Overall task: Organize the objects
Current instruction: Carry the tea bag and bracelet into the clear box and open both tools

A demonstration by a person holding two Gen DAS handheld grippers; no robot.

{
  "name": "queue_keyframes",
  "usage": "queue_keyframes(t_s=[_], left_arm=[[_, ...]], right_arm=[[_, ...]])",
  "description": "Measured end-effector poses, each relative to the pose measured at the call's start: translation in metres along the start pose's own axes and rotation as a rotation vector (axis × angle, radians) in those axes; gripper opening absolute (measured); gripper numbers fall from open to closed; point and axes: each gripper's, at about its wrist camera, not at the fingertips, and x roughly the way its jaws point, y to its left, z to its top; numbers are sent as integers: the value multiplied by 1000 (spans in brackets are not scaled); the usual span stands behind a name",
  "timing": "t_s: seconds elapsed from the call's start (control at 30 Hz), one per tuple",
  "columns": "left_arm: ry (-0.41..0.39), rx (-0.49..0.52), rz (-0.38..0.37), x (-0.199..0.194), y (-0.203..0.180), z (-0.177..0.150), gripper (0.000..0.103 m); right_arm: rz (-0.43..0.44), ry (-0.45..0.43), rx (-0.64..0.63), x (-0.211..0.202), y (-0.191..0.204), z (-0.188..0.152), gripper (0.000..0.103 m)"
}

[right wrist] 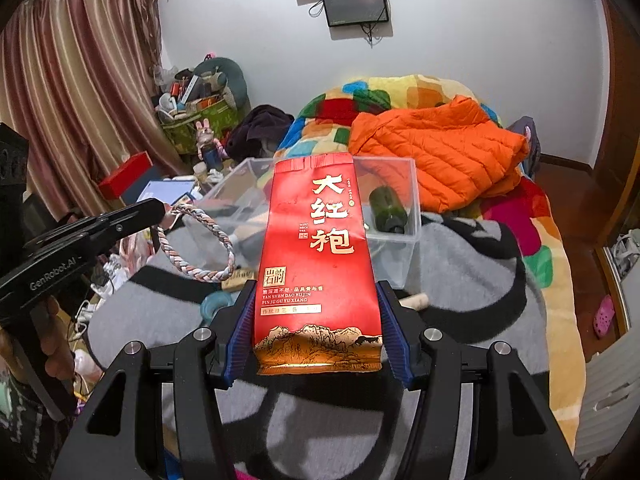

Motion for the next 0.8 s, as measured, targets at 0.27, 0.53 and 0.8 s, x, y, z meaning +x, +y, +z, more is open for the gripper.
queue_keyframes(t_s=[0.27,0.53,0.8], left_arm=[[-32,-22,19,14,8,26,5],[-8,-58,55,43,28,42,5],[37,-85,93,74,48,45,5]], right_arm=[[-19,-38,17,10,-7,29,53],[-55,-63,17,27,-15,63,53],[-79,-53,18,51,-19,84,53]])
